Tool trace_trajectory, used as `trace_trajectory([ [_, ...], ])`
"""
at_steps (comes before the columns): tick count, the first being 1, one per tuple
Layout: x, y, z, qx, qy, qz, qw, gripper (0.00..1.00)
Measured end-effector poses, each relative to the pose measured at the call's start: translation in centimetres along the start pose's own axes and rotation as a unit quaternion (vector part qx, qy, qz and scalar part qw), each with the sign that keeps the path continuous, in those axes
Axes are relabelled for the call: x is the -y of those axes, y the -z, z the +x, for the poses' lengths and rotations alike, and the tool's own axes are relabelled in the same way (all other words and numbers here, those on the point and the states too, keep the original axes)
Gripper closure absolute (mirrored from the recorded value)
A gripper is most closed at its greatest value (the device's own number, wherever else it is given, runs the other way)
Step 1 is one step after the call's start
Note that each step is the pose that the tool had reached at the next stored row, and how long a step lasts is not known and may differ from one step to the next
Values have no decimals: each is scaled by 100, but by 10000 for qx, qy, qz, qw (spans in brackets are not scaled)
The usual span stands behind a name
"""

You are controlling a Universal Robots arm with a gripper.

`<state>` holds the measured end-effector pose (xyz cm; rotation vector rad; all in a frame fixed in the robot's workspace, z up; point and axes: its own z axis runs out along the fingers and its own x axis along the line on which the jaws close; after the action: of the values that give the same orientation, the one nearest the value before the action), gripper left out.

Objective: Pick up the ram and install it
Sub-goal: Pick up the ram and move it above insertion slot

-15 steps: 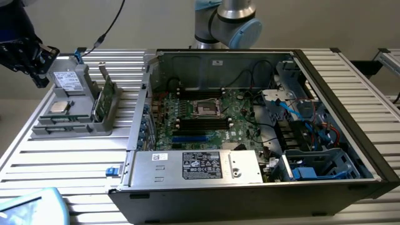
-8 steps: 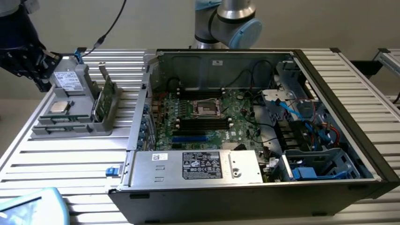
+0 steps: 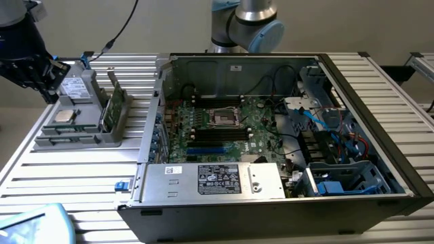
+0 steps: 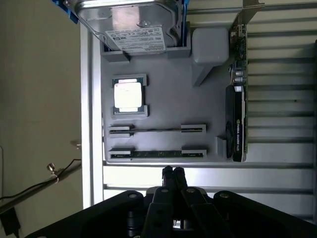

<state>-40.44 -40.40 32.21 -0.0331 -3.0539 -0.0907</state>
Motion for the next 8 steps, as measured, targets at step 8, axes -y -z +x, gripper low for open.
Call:
trace_trajectory([
  [8,0,-1,0,1,0,-1,10000,89],
])
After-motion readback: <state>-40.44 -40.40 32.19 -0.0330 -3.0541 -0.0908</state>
